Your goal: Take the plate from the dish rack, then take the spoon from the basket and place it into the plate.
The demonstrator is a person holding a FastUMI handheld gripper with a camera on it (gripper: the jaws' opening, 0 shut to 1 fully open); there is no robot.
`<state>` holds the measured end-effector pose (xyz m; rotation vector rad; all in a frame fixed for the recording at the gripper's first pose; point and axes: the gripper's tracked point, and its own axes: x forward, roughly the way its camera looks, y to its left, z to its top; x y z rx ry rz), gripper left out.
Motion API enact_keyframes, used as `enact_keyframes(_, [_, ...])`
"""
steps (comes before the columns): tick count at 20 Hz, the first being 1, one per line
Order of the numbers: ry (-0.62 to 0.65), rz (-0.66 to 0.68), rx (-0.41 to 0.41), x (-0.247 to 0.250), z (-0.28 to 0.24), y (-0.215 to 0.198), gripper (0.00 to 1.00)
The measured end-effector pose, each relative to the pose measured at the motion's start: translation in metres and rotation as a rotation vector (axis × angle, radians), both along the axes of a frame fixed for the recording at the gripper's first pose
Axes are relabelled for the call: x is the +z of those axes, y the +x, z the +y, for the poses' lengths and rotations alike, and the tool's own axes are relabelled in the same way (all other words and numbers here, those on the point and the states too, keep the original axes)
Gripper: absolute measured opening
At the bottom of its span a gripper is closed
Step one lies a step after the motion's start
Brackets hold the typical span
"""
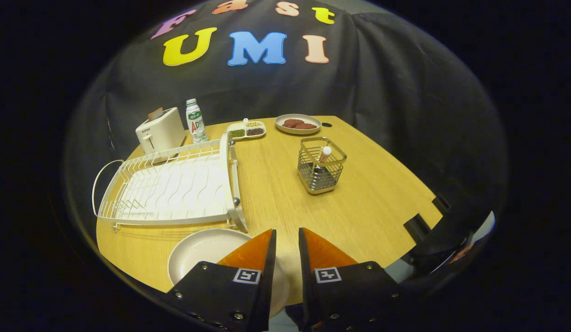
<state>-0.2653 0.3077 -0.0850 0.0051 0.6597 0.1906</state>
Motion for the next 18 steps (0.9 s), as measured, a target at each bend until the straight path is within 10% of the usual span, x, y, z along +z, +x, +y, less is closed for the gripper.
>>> enact_keyframes(18, [-0.110,-0.063,-0.165,0.025,-0.031,0.115,0.28])
